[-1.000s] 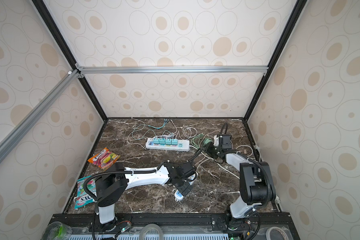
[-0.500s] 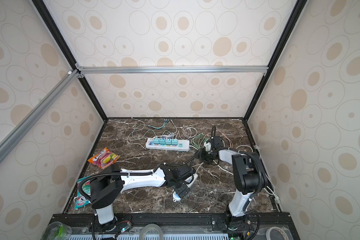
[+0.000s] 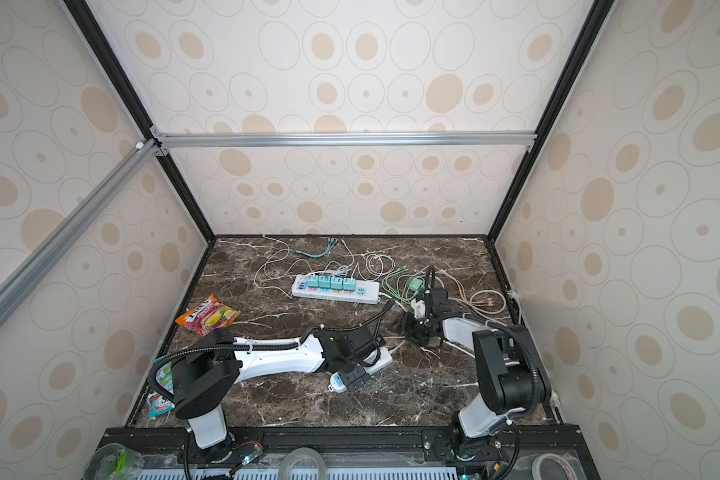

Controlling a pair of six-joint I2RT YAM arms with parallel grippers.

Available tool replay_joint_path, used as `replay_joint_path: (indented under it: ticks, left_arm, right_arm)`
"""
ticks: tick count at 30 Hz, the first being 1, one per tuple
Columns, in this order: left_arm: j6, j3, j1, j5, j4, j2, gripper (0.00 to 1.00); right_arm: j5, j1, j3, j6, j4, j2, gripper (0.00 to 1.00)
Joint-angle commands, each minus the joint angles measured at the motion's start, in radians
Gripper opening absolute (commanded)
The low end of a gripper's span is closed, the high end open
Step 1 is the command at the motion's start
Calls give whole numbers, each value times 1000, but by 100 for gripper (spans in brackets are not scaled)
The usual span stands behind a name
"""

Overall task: Insert the plug
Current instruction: 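Lower the pink charger into a blue socket with left while right nears green charger, then open the left gripper off the pink charger while right grasps the green charger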

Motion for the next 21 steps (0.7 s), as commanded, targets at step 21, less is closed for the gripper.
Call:
replay_joint_path:
  ticks: [21]
  left_arm:
    - [321, -60, 138, 83, 79, -76, 98]
  right_arm:
    - [133, 3, -102, 185, -156, -406, 63]
